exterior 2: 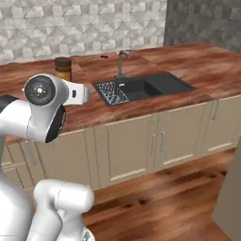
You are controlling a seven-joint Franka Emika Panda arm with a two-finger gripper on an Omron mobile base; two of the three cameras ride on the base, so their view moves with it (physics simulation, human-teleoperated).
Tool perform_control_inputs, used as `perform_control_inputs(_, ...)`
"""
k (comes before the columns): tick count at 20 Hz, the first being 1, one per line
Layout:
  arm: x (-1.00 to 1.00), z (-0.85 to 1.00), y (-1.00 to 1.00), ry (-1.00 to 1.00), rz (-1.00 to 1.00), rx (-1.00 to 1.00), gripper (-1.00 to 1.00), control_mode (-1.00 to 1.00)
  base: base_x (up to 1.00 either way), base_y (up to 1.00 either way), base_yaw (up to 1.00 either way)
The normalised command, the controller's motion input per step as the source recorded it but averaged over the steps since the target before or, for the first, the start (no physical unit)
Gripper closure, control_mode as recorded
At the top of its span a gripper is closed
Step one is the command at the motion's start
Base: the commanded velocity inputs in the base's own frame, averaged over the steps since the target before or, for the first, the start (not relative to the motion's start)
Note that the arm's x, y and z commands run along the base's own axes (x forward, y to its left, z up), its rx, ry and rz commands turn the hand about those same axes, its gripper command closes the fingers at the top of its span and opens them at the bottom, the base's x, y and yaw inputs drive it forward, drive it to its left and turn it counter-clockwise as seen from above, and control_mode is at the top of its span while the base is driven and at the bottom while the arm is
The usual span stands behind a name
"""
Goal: Take the cinnamon bottle from the cabinet and place it on the dining table, next to the plate with the cupcake. Then take the chocolate from the dining counter and place it on the cupcake plate.
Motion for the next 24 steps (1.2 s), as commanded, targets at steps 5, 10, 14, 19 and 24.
perform_control_inputs(5,0.0,0.0,0.0,0.0,0.0,0.0,1.0,1.0,-0.03,0.23,0.89)
perform_control_inputs(10,0.0,0.0,0.0,0.0,0.0,0.0,1.0,1.0,0.17,0.6,0.34)
perform_control_inputs(14,0.0,0.0,0.0,0.0,0.0,0.0,1.0,1.0,0.51,0.7,0.04)
perform_control_inputs(19,0.0,0.0,0.0,0.0,0.0,0.0,1.0,1.0,0.62,0.66,0.01)
perform_control_inputs(24,0.0,0.0,0.0,0.0,0.0,0.0,1.0,1.0,0.11,0.8,0.16)
